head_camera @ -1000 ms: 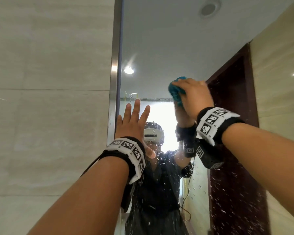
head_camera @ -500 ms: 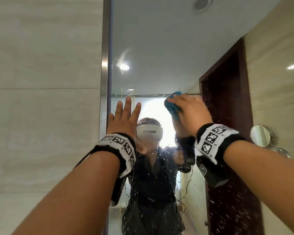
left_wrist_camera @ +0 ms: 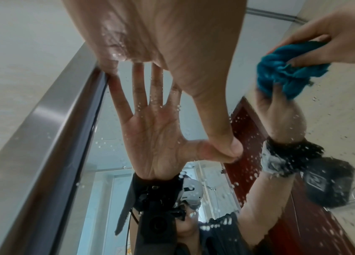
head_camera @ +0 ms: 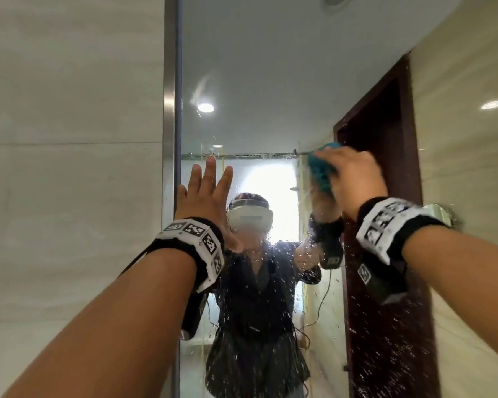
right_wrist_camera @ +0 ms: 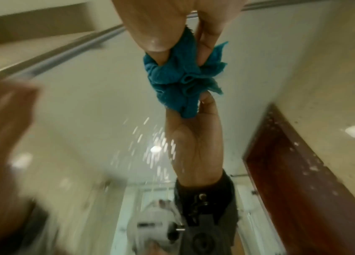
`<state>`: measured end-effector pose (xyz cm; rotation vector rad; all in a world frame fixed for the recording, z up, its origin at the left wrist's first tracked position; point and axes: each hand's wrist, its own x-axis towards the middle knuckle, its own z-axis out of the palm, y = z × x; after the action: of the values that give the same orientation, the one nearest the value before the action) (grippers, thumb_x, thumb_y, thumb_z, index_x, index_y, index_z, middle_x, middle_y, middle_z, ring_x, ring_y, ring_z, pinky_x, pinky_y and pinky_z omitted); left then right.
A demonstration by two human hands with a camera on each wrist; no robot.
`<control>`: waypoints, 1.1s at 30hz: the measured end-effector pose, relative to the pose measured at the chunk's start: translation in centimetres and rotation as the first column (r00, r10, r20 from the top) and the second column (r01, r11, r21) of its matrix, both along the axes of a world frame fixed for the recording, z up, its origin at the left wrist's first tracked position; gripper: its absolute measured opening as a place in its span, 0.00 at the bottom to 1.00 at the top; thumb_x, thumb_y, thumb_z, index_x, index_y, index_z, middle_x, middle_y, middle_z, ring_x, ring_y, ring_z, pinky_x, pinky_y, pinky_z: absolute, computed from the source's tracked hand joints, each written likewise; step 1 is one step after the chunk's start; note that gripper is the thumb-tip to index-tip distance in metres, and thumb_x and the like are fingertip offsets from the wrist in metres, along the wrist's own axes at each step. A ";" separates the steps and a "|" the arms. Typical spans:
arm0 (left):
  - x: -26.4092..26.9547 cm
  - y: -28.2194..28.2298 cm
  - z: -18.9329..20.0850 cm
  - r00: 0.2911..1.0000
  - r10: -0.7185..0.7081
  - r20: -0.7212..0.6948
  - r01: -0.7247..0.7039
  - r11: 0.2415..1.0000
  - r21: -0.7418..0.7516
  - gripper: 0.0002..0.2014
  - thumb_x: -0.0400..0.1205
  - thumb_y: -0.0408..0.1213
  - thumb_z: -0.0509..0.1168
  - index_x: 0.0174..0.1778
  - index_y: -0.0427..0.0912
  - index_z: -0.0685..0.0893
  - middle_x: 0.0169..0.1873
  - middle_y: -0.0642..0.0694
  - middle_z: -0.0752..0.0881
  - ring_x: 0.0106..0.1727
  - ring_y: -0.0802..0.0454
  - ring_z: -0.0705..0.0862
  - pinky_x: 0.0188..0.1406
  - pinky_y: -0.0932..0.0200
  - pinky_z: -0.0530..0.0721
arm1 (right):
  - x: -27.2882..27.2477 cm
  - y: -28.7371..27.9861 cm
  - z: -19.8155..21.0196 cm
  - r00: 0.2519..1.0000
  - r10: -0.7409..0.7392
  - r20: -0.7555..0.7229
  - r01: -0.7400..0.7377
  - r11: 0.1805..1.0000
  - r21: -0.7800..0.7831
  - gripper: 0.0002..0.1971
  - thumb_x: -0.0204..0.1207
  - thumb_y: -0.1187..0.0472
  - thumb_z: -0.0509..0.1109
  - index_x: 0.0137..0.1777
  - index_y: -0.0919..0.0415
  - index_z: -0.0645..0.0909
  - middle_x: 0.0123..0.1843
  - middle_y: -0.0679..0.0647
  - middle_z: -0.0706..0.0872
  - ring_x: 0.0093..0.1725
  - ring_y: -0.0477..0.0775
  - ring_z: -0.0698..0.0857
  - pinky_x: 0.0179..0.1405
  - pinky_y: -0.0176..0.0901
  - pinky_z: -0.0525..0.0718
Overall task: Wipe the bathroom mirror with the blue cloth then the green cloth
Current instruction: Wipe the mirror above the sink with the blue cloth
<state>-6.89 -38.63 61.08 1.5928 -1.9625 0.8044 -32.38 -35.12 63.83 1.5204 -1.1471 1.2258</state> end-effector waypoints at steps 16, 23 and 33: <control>0.2 1.3 1.1 1.000 0.012 0.019 -0.012 1.000 0.027 0.68 0.58 0.75 0.70 0.80 0.53 0.30 0.80 0.45 0.28 0.81 0.39 0.33 0.79 0.38 0.45 | 5.4 -3.4 3.0 0.995 0.045 -0.088 -0.044 0.999 0.014 0.22 0.72 0.67 0.65 0.61 0.43 0.75 0.58 0.46 0.81 0.49 0.59 0.79 0.46 0.52 0.80; 0.2 1.7 6.3 0.997 -0.024 -0.071 0.011 0.982 -0.189 0.65 0.62 0.75 0.67 0.81 0.46 0.36 0.81 0.41 0.39 0.82 0.41 0.39 0.82 0.44 0.49 | 8.3 -2.7 1.5 0.957 -0.053 -0.285 0.069 0.996 0.049 0.26 0.68 0.62 0.75 0.67 0.54 0.76 0.68 0.56 0.78 0.57 0.64 0.76 0.53 0.52 0.78; 0.4 0.7 8.3 0.997 0.022 -0.075 -0.028 0.996 -0.082 0.74 0.57 0.72 0.73 0.80 0.41 0.29 0.80 0.41 0.30 0.82 0.39 0.34 0.82 0.43 0.46 | 7.0 -1.2 10.8 0.995 -0.034 -0.089 0.034 0.999 -0.001 0.21 0.75 0.72 0.58 0.64 0.57 0.80 0.64 0.57 0.81 0.58 0.64 0.75 0.59 0.51 0.72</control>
<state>-6.52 -37.93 69.36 1.5787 -1.8378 0.8141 -25.42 -36.33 74.66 1.5351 -1.1103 1.1238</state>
